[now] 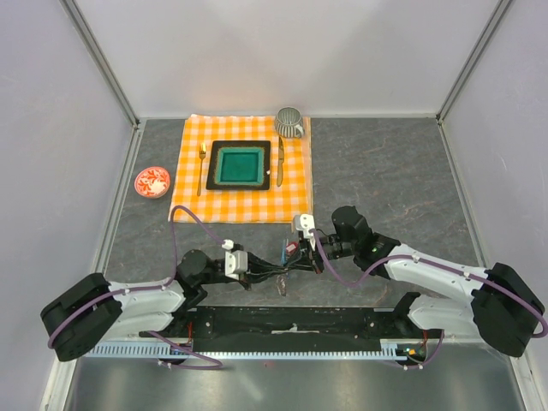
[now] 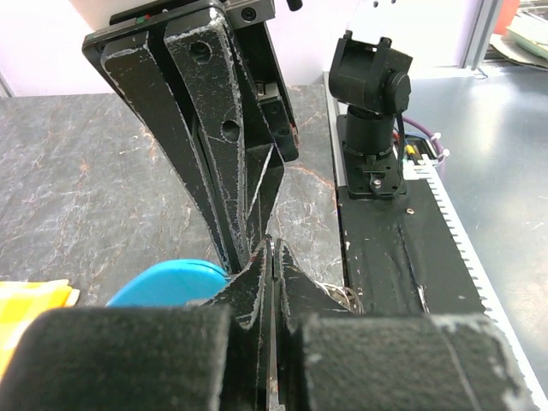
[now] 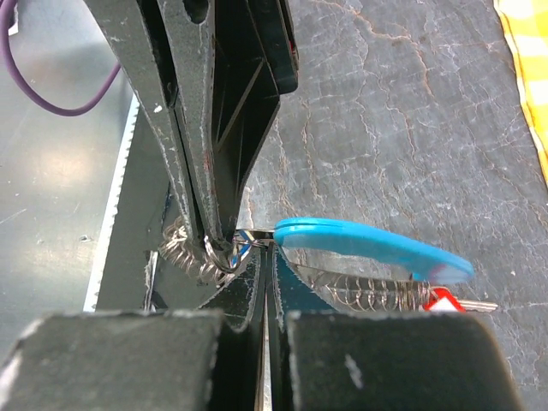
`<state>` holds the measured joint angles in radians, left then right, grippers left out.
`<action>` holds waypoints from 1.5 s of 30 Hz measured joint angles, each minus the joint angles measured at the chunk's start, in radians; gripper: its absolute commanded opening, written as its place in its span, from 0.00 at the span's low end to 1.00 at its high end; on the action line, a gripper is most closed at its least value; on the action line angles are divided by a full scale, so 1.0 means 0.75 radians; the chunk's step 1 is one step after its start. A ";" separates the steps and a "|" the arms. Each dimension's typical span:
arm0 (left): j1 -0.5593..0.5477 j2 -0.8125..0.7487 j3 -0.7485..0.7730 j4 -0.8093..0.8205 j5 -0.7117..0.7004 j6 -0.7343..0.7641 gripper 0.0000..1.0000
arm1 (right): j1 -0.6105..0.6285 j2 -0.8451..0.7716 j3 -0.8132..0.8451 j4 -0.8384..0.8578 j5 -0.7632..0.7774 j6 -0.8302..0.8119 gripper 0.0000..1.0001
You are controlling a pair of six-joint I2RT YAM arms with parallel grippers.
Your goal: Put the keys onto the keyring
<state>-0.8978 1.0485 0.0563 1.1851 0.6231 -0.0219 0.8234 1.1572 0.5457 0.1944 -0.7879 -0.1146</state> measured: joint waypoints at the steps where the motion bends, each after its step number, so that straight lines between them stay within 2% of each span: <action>1: 0.000 0.009 0.003 0.008 0.008 -0.004 0.02 | 0.000 0.000 0.002 0.000 -0.001 0.004 0.00; 6: 0.000 0.022 0.004 0.038 0.011 -0.014 0.02 | 0.001 0.003 0.019 -0.001 0.020 0.012 0.00; 8: 0.000 0.018 0.004 0.026 -0.001 -0.013 0.02 | 0.004 -0.003 0.019 -0.005 0.058 0.019 0.05; 9: 0.000 0.006 0.004 0.004 -0.017 -0.010 0.02 | 0.006 -0.008 0.019 -0.012 0.083 0.022 0.19; 12: 0.001 -0.075 0.005 -0.106 -0.095 0.008 0.02 | 0.007 -0.067 0.019 -0.065 0.234 0.052 0.36; 14: 0.001 -0.137 0.005 -0.180 -0.155 0.025 0.02 | 0.006 -0.134 0.018 -0.094 0.359 0.074 0.41; 18: -0.004 -0.235 0.007 -0.328 -0.291 0.040 0.03 | -0.002 -0.311 0.012 -0.164 0.661 0.113 0.61; 20: -0.004 -0.272 0.014 -0.416 -0.348 0.041 0.03 | -0.004 -0.414 0.008 -0.211 0.853 0.142 0.67; 22: -0.004 -0.306 0.034 -0.514 -0.401 0.041 0.03 | -0.004 -0.484 0.006 -0.254 0.999 0.168 0.69; 24: -0.004 -0.334 0.061 -0.595 -0.442 0.041 0.04 | -0.004 -0.546 0.006 -0.302 1.153 0.200 0.83; 25: -0.004 -0.348 0.075 -0.632 -0.461 0.041 0.04 | -0.004 -0.575 0.003 -0.317 1.224 0.221 0.84; 26: -0.004 -0.364 0.087 -0.665 -0.479 0.041 0.05 | -0.004 -0.606 -0.001 -0.330 1.288 0.240 0.98; 31: -0.004 -0.382 0.123 -0.751 -0.529 0.040 0.07 | -0.004 -0.789 -0.038 -0.373 1.573 0.321 0.98; 36: -0.007 -0.168 0.209 -0.745 -0.478 -0.007 0.08 | -0.004 -0.952 -0.070 -0.409 1.721 0.386 0.98; 43: -0.046 0.263 0.313 -0.448 -0.419 -0.215 0.11 | -0.004 -1.037 -0.071 -0.467 1.786 0.436 0.98; 45: -0.071 0.382 0.366 -0.354 -0.400 -0.285 0.16 | -0.004 -1.036 -0.071 -0.486 1.798 0.443 0.98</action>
<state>-0.9512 1.3350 0.3309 0.9195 0.3233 -0.2356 0.8204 0.3805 0.4923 -0.1699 0.5602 0.2176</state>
